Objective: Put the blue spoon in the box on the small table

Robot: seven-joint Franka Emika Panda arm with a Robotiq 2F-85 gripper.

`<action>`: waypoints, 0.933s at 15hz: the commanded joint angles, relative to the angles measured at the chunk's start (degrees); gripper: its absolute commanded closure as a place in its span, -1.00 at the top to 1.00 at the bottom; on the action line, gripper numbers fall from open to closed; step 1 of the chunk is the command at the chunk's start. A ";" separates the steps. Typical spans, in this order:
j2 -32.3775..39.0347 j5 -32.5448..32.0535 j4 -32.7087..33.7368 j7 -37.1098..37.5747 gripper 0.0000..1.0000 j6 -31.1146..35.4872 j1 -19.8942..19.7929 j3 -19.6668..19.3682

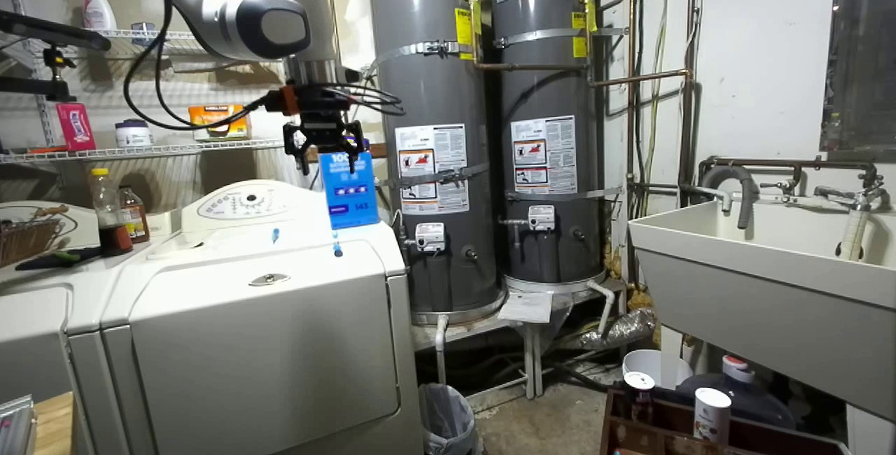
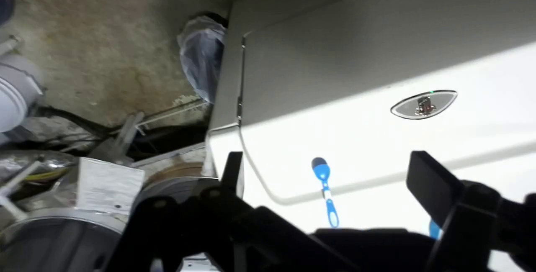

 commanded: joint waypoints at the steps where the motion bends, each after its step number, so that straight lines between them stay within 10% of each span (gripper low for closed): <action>1: 2.80 2.17 1.85 -3.41 1.00 -0.08 -2.69 3.47; 14: 3.88 2.54 2.84 -4.02 1.00 0.08 -3.93 4.66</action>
